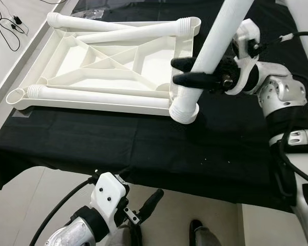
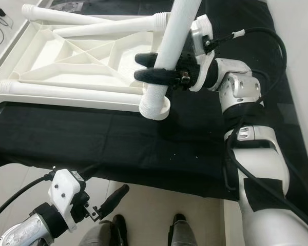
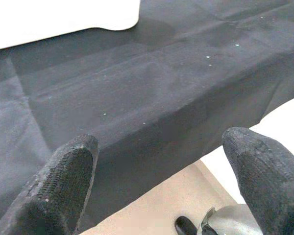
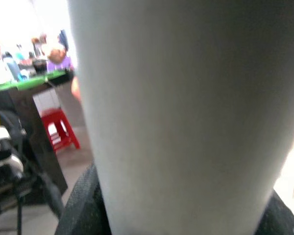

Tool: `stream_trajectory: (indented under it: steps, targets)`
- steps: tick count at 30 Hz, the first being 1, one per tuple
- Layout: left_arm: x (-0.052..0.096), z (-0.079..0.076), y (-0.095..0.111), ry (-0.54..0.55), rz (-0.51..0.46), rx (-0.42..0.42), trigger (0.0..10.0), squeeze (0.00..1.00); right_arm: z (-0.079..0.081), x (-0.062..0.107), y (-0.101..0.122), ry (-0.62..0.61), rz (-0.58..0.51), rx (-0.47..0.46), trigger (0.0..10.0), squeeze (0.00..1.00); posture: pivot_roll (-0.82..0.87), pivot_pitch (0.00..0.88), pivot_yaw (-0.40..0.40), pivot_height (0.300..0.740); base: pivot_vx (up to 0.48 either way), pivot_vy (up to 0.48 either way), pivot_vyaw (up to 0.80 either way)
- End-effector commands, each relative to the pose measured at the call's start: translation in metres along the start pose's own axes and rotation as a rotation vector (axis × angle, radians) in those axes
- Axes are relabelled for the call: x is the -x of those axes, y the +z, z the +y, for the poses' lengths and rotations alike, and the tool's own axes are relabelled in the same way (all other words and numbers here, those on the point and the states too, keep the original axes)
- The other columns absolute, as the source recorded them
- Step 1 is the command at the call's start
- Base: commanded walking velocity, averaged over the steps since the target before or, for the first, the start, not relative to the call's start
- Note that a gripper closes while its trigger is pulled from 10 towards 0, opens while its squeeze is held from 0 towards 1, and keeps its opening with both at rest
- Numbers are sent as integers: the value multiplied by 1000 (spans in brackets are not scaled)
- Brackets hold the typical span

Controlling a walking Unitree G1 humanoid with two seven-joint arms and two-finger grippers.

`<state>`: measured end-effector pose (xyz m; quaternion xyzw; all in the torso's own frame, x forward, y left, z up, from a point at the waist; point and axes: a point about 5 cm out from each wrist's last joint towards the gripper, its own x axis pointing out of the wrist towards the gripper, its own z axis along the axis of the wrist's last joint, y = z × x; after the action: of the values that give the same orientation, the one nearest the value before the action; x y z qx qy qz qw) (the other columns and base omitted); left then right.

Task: Building children table

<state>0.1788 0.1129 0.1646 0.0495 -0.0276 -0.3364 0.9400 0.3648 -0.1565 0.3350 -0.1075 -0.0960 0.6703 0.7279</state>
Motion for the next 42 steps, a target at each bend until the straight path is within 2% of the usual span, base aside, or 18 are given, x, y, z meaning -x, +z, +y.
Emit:
stream_trajectory:
  steps: [1, 2, 5, 14, 20, 21, 23, 24, 26, 30, 31, 34, 38, 42]
  targets:
    - [4, -3, -3, -5, 19, -2, 10000, 0, -4, -5, -16, -66, 105, -8, 10000, 0, 55, 394, 89, 740, 0, 0, 0]
    - [4, -4, -2, -2, 16, -6, 10000, 0, -9, -6, -19, -135, 150, -2, 10000, 0, 55, 396, 88, 740, 0, 0, 0]
    - [4, -4, -2, -1, 14, -8, 10000, 0, -11, -5, -20, -163, 167, -5, 10000, 0, 55, 396, 88, 740, 0, 0, 0]
    - [2, -3, -2, 2, 8, -7, 10000, 0, -13, -3, -20, -173, 188, -45, 10000, 0, 48, 408, 83, 740, 0, 0, 0]
    - [2, -3, -2, 4, 7, -7, 10000, 0, -9, -6, -28, -116, 226, -72, 10000, 0, 46, 411, 81, 740, 0, 0, 0]
    - [2, -3, -2, 5, 6, -7, 10000, 0, -8, -7, -30, -99, 231, -69, 10000, 0, 46, 411, 81, 740, 0, 0, 0]
    - [2, -3, -2, 6, 6, -7, 10000, 0, 3, -9, -35, 31, 226, -50, 10000, 0, 45, 416, 80, 740, 0, 0, 0]
    - [2, -3, -2, 6, 6, -7, 10000, 0, 3, -9, -35, 31, 226, -50, 10000, 0, 45, 416, 80, 740, 0, 0, 0]
    - [2, -2, -2, 7, 6, -9, 10000, 0, 15, -14, -39, 143, 228, -18, 10000, 0, 47, 417, 80, 740, 0, 0, 0]
    - [2, -2, -2, 7, 5, -10, 10000, 0, 23, -18, -42, 199, 255, 5, 10000, 0, 46, 418, 81, 740, 0, 0, 0]
    - [1, -2, -2, 7, 5, -12, 10000, 0, 26, -22, -50, 231, 323, 20, 10000, 0, 46, 418, 81, 740, 0, 0, 0]
    - [1, -1, -2, 7, 5, -14, 10000, 0, 28, -23, -53, 246, 356, 21, 10000, 0, 46, 418, 81, 740, 0, 0, 0]
    - [1, -1, -2, 8, 5, -16, 10000, 0, 30, -24, -54, 260, 365, 12, 10000, 0, 45, 416, 79, 740, 0, 0, 0]
    - [0, 0, -2, 12, 2, -18, 10000, 0, 45, -22, -53, 349, 392, -35, 10000, 0, 41, 415, 76, 740, 0, 0, 0]
